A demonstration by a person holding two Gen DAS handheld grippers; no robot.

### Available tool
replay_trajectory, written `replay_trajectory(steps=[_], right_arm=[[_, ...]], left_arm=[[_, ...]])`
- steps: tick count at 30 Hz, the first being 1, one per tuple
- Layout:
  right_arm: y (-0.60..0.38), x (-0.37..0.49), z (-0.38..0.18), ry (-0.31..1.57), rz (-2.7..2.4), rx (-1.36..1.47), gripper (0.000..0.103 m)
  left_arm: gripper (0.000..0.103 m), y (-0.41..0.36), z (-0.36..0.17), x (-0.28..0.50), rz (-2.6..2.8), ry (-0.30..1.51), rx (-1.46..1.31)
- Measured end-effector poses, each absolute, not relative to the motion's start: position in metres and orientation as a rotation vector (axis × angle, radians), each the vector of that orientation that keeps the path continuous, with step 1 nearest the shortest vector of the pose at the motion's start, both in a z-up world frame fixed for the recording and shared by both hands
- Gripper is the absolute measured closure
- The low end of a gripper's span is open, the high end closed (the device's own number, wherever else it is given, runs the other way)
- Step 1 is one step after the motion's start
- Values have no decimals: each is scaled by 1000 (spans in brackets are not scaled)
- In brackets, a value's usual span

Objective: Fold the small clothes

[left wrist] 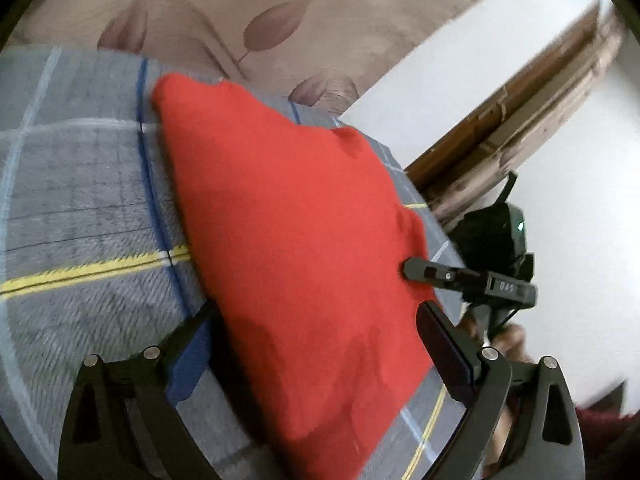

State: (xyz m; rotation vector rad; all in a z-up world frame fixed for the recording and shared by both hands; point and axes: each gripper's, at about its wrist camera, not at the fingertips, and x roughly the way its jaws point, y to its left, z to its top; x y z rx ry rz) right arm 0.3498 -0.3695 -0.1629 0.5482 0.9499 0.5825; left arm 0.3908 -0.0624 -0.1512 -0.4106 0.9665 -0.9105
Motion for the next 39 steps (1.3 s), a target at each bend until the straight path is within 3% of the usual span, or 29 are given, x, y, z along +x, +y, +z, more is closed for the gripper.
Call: replay_trajectory(steps=[6,16,21,26,30,31,33,39], right_arm=[[-366,379,-164,964,624,572,49],[-338,400,-160,974,723,525,39],[-343,398,-161,994,780,541,39],[-353,399,-164,1001,813,606,39],[-347,403,-163,977,760,585,45],[-343,405,-164,987,738,565,56],[-338,405,-166,1010,714,540,69],[-334,402,-163,1006,653,484,76]], left_arm=[[8,-78,-150,412,-954,979,-377],[8,-91,-150,423,-1009,963,-362],[17,-86,-152,425,-989,972,-387],[18,-84,-153,423,-988,968,-393],[39,-87,-155,424,-946,982,-385],[44,-86,-155,424,-928,989,-382],[52,-85,-156,422,-897,992,-367],[68,-103,-148,406,-768,927,-193]])
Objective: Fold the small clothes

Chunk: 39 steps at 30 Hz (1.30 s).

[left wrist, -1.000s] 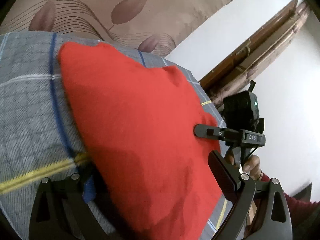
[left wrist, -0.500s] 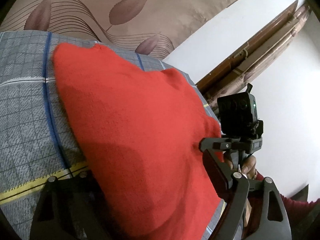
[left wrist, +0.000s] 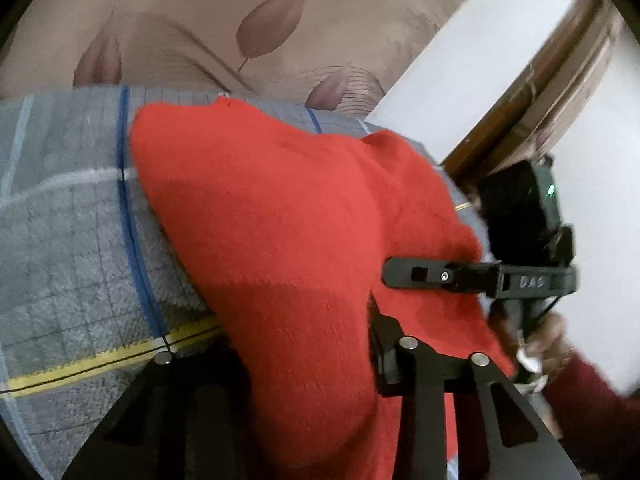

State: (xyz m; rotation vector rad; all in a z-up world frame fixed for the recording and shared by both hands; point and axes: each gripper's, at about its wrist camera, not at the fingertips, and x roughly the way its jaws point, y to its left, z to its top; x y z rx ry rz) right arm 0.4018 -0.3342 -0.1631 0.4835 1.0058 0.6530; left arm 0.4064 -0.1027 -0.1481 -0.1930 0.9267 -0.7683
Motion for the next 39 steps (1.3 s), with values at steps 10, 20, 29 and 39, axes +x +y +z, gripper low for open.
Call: replay_trajectory(steps=[10,20,29,39], right_arm=[[-328,379,-153,965,532,528,77],[-314,347,-136,943,528,554,78],[-291,315,-122,925,577,610,78],[-251,280,-114,931,639,673,78]], left_arm=[[75,-117,-135,377,-638,847,-32],[76,-110,-117,346,-601,819,14],[77,-84,-96,311,-571,787,44],[77,-44,-77,268,-534,779,70]])
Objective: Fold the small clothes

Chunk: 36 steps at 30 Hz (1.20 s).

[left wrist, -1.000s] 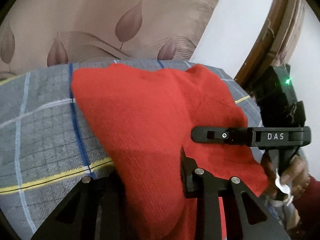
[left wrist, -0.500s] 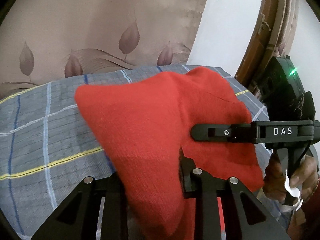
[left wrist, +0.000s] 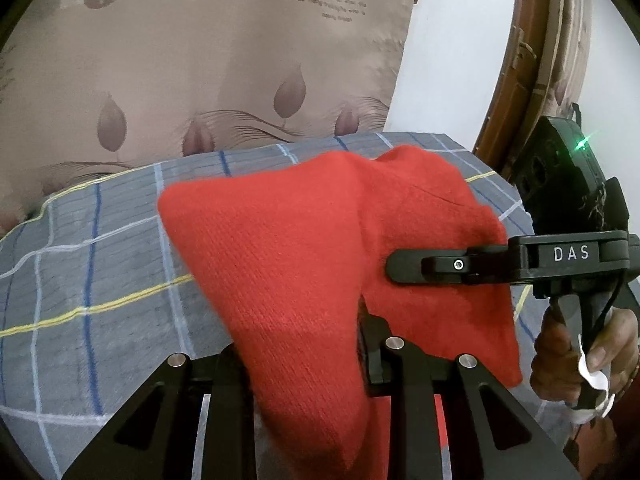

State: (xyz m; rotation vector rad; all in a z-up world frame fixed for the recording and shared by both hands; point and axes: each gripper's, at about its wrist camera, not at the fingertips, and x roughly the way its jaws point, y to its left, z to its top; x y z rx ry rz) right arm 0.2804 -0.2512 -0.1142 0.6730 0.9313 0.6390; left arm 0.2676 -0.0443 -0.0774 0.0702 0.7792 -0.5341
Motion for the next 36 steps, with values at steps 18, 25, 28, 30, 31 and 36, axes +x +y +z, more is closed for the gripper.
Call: replay_trajectory(steps=[18,25,28,30,31,36], right_arm=[[-198,213,-107,977,716,720,78],[-184,189,-111,1008,734,726,78],[-181,181,-113,1018,741,723,78],[-179,177,-114,1024,744,716,78],[-178,175,-115,1028,743,715,78],[-174,166,-120,1046,739,710,78]], left_arm=[[77,12,-60,190,-503,766,99],[77,27,-62,161,-494,775,94],[77,31,-63,150,-490,777,92],[77,34,-64,145,-490,780,86],[77,36,-66,143,-490,783,82],[77,39,-72,133,-490,791,71]])
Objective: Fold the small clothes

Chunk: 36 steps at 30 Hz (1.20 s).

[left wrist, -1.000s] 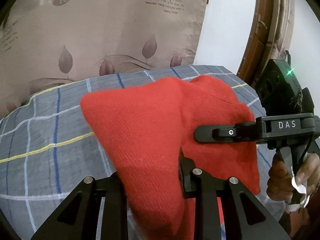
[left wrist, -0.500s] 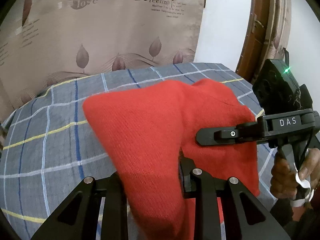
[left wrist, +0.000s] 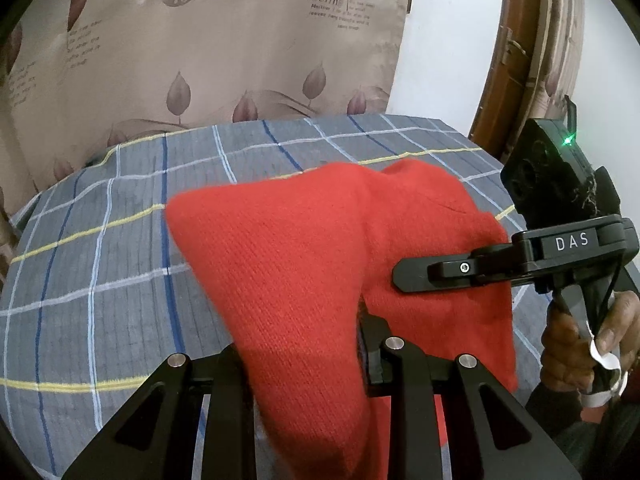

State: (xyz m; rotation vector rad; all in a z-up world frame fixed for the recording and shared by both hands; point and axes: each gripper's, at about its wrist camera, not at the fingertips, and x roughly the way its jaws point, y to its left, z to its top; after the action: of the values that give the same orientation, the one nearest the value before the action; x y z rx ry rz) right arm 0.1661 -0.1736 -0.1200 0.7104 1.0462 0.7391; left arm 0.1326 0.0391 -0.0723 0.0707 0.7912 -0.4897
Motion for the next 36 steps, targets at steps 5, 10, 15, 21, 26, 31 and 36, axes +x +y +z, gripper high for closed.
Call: replay_trajectory(steps=[5,10,15,21,26,31,36], right_arm=[[-174,160,-127,1060,730,702,78],[-172,157,-138,1075,717,681,78],[-173,152,-153,1095,694,656,73],[-184,131,-146,1030,633,534,59],[-178,80,-97,756,444,162,53],[-178,33,-62,495,332,57,14],[-175,14,-46,419,319,36,11]], left_arm=[[77,40,-83,125,-491,798,58],[76,40,-97,119,-484,795,66],[64,41,-111,110,-465,777,60],[39,43,-112,92,-338,682,67],[10,37,-88,63,-133,456,165],[0,31,-61,45,-80,313,184],[0,30,-48,36,-64,298,163]])
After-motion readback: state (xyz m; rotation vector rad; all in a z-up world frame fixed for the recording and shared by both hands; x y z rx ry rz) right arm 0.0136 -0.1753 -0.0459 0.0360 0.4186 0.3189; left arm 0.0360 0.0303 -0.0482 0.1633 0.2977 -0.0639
